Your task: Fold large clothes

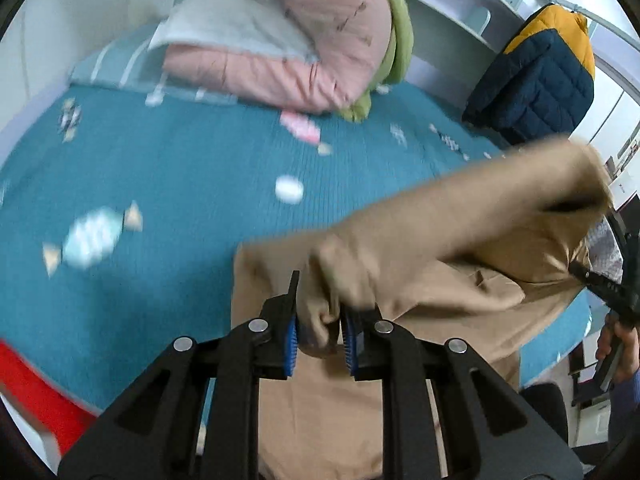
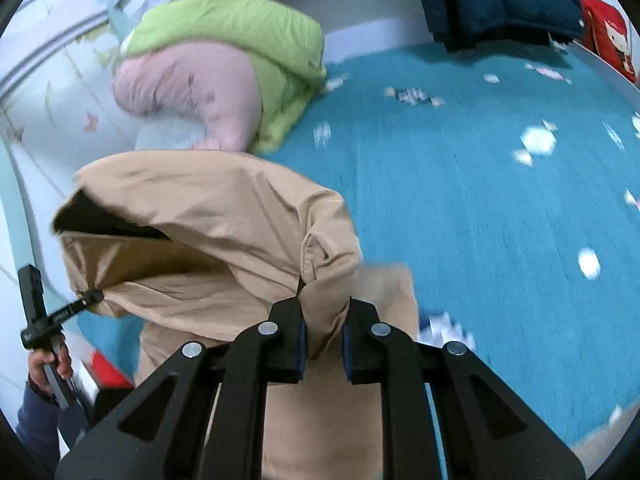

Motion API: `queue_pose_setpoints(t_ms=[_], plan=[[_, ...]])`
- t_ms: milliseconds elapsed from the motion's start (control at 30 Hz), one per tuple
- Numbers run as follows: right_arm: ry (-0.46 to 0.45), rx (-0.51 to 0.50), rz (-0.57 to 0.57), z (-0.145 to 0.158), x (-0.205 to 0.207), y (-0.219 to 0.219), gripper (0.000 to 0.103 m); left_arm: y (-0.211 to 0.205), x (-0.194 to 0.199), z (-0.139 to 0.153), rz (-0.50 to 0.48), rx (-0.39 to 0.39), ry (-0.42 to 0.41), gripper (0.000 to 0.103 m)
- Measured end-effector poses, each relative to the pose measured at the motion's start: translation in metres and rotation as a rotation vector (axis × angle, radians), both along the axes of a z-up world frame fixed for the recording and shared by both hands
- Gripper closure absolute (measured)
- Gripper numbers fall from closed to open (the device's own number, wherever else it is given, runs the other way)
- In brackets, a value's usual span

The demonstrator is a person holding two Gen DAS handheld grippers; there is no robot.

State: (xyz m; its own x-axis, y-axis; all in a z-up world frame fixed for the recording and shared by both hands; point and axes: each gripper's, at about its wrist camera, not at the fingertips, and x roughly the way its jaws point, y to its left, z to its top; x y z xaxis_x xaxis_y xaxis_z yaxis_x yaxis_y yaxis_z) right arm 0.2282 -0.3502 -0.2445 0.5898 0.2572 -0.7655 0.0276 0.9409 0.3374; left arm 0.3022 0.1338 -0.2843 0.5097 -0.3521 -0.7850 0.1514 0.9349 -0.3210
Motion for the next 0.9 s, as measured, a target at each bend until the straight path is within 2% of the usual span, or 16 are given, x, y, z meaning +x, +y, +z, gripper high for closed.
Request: queue_pose_setpoints(t_ms=[167,233,300,333,367,400,467,533,600,667,700,733,767,833,900], plan=[[0.167,0.035,-0.033,-0.056,-0.052,-0.002,0.085,0.004,-0.053,-0.051,0.003,0.042,0.125,0.085],[0.213,0.032,-0.051,-0.071,-0.061,-0.001,0.079,0.009,-0.065,-0.067,0.018,0.057,0.159,0.078],[0.231,0.021,-0.057,-0.074,-0.071,-0.001,0.072,0.014,-0.075,-0.075,0.034,0.064,0.190,0.058],[0.239,0.028,-0.056,-0.075,-0.080,0.000,0.064,0.018,-0.080,-0.075,0.052,0.053,0.200,0.053],[0.248,0.041,-0.057,-0.072,-0.085,-0.001,0.062,0.022,-0.084,-0.072,0.062,0.037,0.198,0.039],[0.250,0.041,-0.058,-0.068,-0.089,-0.004,0.059,0.028,-0.090,-0.066,0.082,0.022,0.184,0.031],[0.249,0.020,-0.054,-0.055,-0.105,-0.004,0.051,0.039,-0.103,-0.050,0.106,0.029,0.155,0.028],[0.212,0.029,-0.064,-0.039,-0.115,-0.010,0.050,0.047,-0.113,-0.034,0.121,0.040,0.112,0.026],[0.168,0.066,-0.072,-0.024,-0.117,-0.016,0.049,0.048,-0.120,-0.018,0.120,0.062,0.048,0.020],[0.118,0.089,-0.049,-0.015,-0.108,-0.008,0.053,0.043,-0.119,-0.010,0.106,0.076,0.007,0.020],[0.107,0.105,-0.048,-0.016,-0.102,-0.003,0.068,0.038,-0.114,-0.009,0.103,0.071,0.002,0.020],[0.101,0.131,-0.051,-0.019,-0.097,0.001,0.078,0.033,-0.108,-0.009,0.110,0.064,0.008,0.020],[0.108,0.165,-0.051,-0.025,-0.090,0.008,0.080,0.029,-0.099,-0.011,0.115,0.053,0.012,0.020],[0.206,0.205,-0.048,-0.059,-0.069,0.021,0.081,0.019,-0.089,-0.020,0.104,0.016,0.036,0.019],[0.323,0.199,-0.095,-0.099,-0.054,0.022,0.087,0.006,-0.075,-0.046,0.099,0.077,0.138,0.017]])
